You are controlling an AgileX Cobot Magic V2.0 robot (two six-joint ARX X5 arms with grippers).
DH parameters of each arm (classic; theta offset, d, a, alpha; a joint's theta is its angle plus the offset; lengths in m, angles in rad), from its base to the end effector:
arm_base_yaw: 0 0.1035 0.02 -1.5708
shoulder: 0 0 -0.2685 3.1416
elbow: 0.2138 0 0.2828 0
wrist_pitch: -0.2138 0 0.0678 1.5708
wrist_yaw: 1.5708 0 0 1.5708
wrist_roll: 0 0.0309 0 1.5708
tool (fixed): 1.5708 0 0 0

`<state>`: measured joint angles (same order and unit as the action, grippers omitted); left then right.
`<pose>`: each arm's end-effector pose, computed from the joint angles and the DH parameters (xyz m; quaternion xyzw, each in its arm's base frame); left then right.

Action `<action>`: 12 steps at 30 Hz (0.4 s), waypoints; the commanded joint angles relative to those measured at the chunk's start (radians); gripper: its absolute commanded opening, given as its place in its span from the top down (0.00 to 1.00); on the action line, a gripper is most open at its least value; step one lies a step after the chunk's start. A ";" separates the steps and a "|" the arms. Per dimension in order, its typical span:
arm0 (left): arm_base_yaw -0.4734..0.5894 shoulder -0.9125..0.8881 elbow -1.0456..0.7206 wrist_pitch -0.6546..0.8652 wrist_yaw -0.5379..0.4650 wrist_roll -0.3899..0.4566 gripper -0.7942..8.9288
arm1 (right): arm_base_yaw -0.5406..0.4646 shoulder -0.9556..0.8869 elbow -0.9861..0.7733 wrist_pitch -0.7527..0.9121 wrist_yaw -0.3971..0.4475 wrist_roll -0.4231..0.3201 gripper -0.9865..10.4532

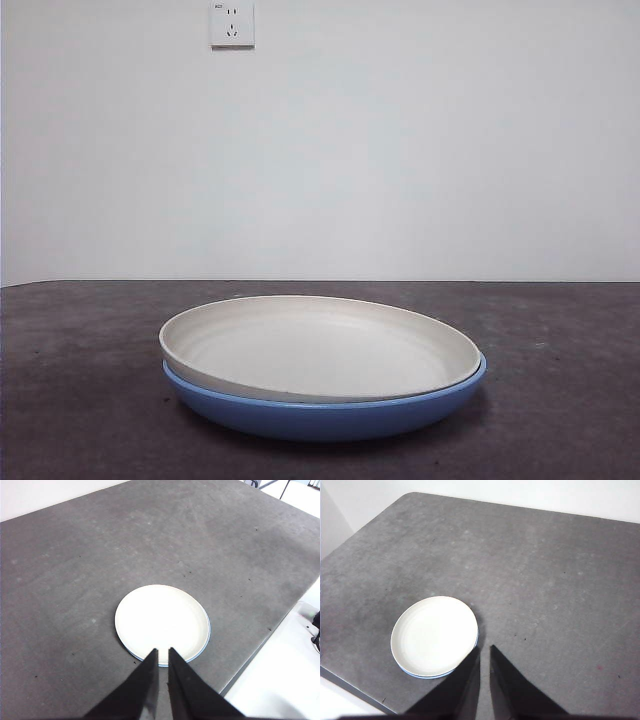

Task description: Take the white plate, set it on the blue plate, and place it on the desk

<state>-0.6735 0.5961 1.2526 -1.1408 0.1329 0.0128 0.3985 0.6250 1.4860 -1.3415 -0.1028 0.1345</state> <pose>0.0500 -0.0451 0.4246 0.0697 0.2286 -0.3824 0.8925 0.0211 0.0123 0.4638 0.0283 0.2510 0.2245 0.9412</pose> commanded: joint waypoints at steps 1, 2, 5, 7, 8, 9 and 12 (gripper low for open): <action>-0.008 0.004 0.010 0.011 -0.002 -0.003 0.89 | 0.005 0.006 0.018 -0.067 -0.001 -0.005 0.89; -0.008 0.004 0.010 0.011 -0.002 -0.002 0.89 | 0.005 0.006 0.018 -0.067 -0.001 -0.005 0.89; -0.009 0.004 0.010 0.010 -0.002 -0.003 0.89 | 0.005 0.006 0.018 -0.067 -0.001 -0.005 0.89; -0.002 0.004 0.010 0.013 -0.006 -0.002 0.89 | 0.005 0.006 0.018 -0.067 -0.001 -0.005 0.89; 0.010 0.004 0.009 0.013 -0.006 -0.002 0.89 | 0.005 0.006 0.018 -0.067 -0.001 -0.005 0.89; 0.031 0.004 0.007 0.013 -0.004 -0.002 0.89 | 0.005 0.006 0.018 -0.067 -0.001 -0.005 0.89; 0.124 0.003 -0.032 0.033 0.043 -0.003 0.89 | 0.005 0.006 0.018 -0.067 0.000 -0.005 0.89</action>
<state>-0.5728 0.5945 1.2282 -1.1168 0.1612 0.0128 0.3985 0.6250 1.4857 -1.3415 -0.1028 0.1345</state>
